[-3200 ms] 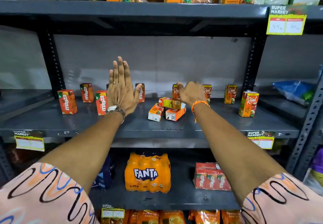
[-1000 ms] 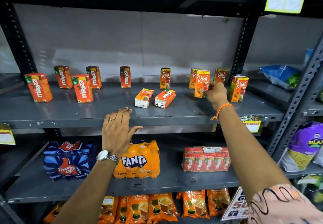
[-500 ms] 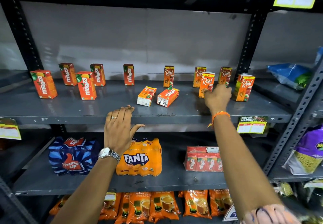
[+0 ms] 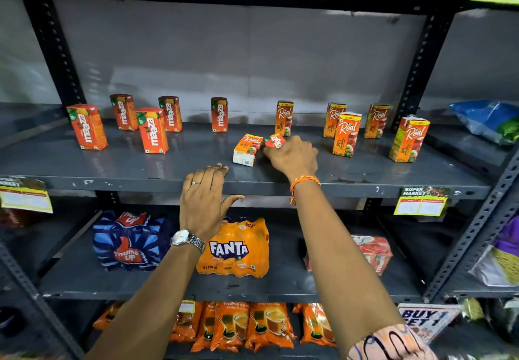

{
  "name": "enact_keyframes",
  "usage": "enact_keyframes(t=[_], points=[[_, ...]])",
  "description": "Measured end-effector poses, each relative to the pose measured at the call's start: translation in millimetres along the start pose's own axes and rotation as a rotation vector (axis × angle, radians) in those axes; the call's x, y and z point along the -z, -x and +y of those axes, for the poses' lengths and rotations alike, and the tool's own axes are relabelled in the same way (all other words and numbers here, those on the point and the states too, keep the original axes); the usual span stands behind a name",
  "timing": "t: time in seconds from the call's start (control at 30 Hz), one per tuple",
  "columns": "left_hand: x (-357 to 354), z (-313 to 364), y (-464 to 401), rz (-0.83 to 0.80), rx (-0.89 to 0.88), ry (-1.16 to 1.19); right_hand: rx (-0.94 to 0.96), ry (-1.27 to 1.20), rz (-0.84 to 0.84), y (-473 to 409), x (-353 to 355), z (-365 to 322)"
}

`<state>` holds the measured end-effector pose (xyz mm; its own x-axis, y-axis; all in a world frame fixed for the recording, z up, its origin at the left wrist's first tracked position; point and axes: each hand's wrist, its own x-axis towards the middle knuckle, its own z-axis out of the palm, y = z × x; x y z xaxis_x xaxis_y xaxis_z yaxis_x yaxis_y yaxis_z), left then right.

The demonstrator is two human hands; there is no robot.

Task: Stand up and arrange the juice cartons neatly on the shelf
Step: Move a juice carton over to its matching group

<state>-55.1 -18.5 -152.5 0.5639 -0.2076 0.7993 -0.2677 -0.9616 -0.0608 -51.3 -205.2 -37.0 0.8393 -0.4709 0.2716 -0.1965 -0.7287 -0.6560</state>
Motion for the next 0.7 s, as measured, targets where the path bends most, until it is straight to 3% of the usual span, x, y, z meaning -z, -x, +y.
enact_keyframes(t=[0.2, 0.37, 0.57, 0.7], points=[[-1, -1, 0, -0.001, -0.004, -0.010, 0.003, -0.036, -0.048, -4, 8, -8], [-2, -1, 1, -0.003, -0.005, -0.008, -0.032, -0.259, -0.089, -13, 19, 9], [-2, -1, 0, 0.004, -0.010, -0.006, -0.260, -0.873, -0.175, -7, 25, 28], [-2, -1, 1, 0.005, -0.011, -0.013, -0.154, -1.188, -0.260, 17, 45, 37]])
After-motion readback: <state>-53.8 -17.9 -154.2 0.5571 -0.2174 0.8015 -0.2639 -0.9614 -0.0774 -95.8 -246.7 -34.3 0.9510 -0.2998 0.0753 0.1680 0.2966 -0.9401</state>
